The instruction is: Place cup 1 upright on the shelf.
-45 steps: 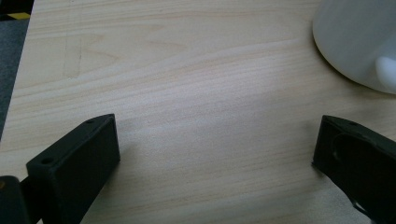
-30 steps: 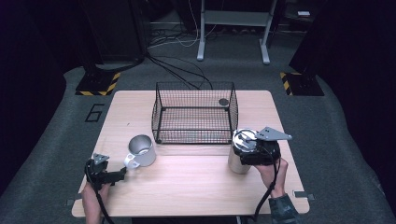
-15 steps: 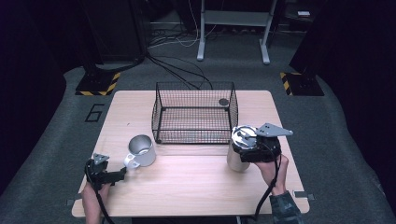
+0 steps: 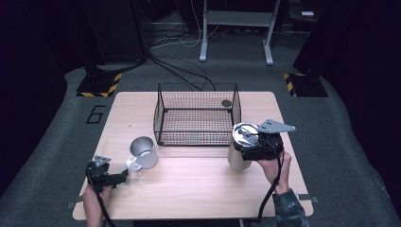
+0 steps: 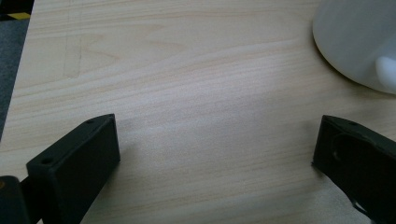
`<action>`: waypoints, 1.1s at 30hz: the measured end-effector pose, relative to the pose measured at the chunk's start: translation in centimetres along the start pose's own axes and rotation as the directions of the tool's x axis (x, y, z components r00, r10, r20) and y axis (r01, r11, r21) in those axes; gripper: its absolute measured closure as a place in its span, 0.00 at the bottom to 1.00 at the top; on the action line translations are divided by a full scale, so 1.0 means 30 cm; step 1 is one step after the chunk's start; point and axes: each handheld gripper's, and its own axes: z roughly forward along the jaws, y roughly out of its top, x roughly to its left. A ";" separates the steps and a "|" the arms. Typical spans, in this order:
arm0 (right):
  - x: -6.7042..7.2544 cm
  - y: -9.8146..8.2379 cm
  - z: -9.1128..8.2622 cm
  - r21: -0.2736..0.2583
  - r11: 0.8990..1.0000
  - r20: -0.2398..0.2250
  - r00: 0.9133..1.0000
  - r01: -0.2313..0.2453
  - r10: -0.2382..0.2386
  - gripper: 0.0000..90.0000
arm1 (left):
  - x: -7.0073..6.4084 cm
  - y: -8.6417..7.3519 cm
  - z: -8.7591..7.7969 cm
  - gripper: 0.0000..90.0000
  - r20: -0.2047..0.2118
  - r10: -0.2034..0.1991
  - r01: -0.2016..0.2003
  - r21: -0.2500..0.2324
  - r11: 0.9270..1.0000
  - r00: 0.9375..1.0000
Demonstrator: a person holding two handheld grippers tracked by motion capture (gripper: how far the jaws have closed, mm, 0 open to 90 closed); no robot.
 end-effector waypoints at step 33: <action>-0.014 0.152 0.013 -0.030 0.999 -0.031 0.999 0.035 -0.035 0.04 | 0.000 0.000 0.000 0.00 0.000 0.000 0.000 0.000 1.000 1.000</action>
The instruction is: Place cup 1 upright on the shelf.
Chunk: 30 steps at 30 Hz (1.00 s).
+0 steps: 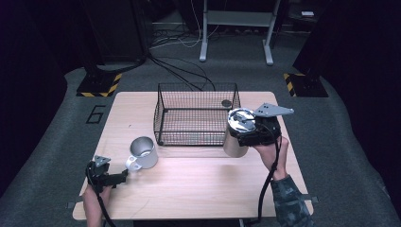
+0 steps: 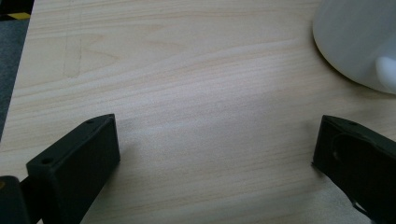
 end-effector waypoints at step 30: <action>-0.027 0.121 0.072 -0.001 1.000 -0.008 1.000 0.030 -0.030 0.04 | 0.000 0.000 0.000 0.00 0.000 0.000 0.000 0.000 1.000 1.000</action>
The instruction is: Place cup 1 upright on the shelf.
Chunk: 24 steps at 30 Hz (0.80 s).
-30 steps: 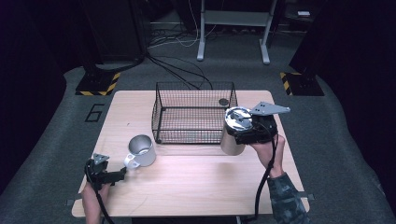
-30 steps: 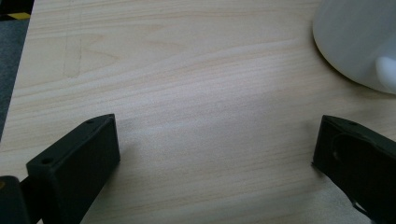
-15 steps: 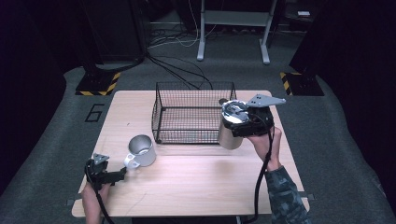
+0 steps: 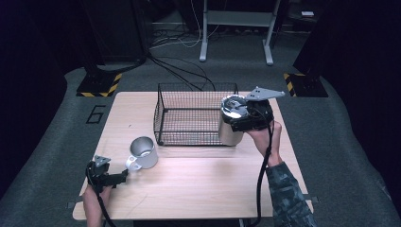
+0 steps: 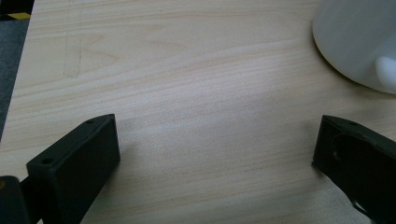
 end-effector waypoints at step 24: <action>-0.014 0.086 0.071 -0.001 1.000 -0.009 1.000 0.014 -0.014 0.04 | 0.000 0.000 0.000 0.00 0.001 0.000 0.000 0.000 1.000 1.000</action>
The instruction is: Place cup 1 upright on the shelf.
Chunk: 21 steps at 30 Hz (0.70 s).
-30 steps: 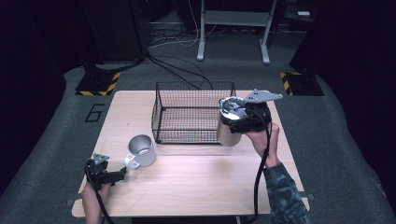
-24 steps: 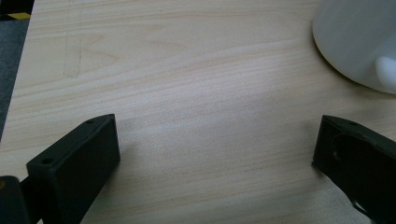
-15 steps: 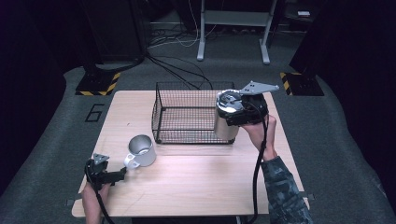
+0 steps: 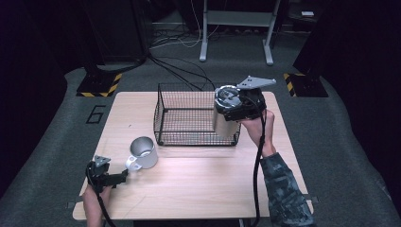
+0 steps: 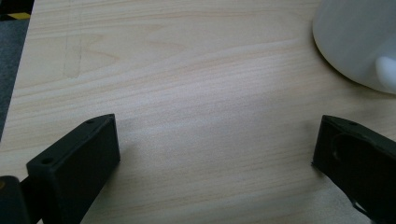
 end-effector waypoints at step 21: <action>-0.023 0.041 0.099 0.018 1.000 0.007 1.000 -0.013 0.013 0.04 | 0.000 0.000 0.000 0.00 0.000 0.000 0.000 0.000 1.000 1.000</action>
